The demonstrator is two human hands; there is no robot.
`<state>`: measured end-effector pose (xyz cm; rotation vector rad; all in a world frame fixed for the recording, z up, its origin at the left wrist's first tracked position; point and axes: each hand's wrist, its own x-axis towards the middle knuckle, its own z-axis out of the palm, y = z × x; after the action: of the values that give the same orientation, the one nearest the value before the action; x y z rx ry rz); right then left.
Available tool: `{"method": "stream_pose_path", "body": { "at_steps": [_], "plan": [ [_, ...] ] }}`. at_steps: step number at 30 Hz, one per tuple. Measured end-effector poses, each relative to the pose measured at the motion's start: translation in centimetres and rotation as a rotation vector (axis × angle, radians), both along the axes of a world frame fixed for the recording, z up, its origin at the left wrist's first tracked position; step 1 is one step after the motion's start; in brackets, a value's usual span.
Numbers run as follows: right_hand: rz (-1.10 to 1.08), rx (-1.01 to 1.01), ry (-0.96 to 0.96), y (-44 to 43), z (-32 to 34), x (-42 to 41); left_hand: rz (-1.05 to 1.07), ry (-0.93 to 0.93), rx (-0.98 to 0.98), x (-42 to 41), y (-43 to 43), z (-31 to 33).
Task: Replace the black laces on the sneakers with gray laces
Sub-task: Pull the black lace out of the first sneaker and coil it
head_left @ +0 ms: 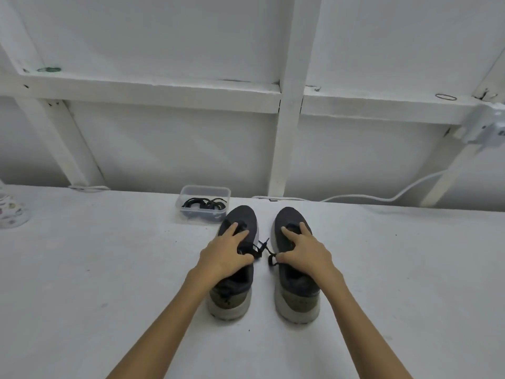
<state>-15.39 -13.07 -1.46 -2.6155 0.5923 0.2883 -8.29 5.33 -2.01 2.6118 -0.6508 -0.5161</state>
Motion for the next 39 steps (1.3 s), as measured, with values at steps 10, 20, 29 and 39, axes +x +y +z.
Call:
{"method": "stream_pose_path", "body": {
  "at_steps": [10, 20, 29, 39],
  "plan": [
    [0.006, 0.042, 0.002, 1.8, 0.4, -8.2, 0.123, 0.025, -0.032, -6.9, 7.3, 0.4],
    [0.044, 0.026, 0.046, 3.1, 0.9, -11.3, 0.124, -0.026, -0.036, -9.9, 9.3, 1.0],
    [0.223, 0.08, 0.1, 1.0, 5.4, -5.7, 0.344, -0.081, -0.445, -6.4, 12.6, -2.0],
    [0.386, 0.422, -0.164, 7.0, 1.0, 10.9, 0.243, -0.265, -0.2, -3.3, 16.0, -9.6]
  ]
}}
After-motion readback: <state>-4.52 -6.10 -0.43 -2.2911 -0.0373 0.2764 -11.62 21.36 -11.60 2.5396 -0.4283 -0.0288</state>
